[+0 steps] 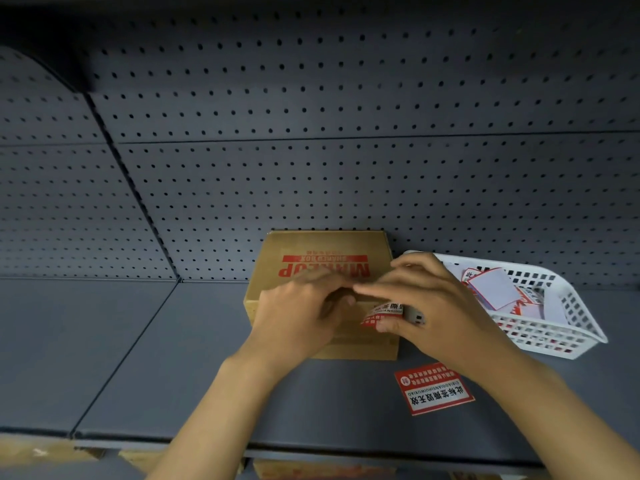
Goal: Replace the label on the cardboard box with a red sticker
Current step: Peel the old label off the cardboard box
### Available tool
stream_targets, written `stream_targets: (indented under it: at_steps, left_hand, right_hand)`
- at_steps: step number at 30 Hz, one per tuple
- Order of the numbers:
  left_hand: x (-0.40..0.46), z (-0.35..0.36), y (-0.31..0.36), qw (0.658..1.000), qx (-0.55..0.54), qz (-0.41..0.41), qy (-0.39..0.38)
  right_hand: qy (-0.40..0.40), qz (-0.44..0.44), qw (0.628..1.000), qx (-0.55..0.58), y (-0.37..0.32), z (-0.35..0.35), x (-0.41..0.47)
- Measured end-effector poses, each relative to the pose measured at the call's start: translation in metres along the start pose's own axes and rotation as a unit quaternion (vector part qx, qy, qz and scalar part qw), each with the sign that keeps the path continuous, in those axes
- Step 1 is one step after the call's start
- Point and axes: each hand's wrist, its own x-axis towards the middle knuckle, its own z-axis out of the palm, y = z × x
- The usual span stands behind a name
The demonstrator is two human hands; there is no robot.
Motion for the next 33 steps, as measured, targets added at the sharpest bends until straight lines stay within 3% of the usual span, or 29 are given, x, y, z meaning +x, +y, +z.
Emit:
stream_targets:
  at_steps: [3,20,23,25,30,33]
  left_hand:
    - [0.0,0.0,0.001,1.0,-0.002,0.0,-0.001]
    - [0.001,0.002,-0.006,1.0,-0.017,-0.001,-0.009]
    - [0.001,0.003,-0.005,1.0,-0.016,-0.002,-0.009]
    - [0.001,0.003,-0.004,1.0,-0.009,-0.003,-0.009]
    - [0.0,-0.001,0.001,1.0,-0.001,-0.011,-0.005]
    - [-0.001,-0.001,0.008,1.0,0.023,-0.007,0.007]
  right_hand:
    - [-0.025,-0.036,0.998,-0.052,0.0,0.004,0.006]
    - [0.027,-0.09,0.989,-0.114,0.012,-0.024,-0.016]
    - [0.044,-0.051,0.996,-0.065,0.015,-0.031,-0.023]
    - [0.059,0.023,0.998,-0.004,0.006,-0.039,-0.026]
    - [0.012,0.192,0.971,-0.141,-0.031,-0.024,-0.027]
    - [0.008,0.242,0.958,-0.156,-0.038,-0.009,-0.025]
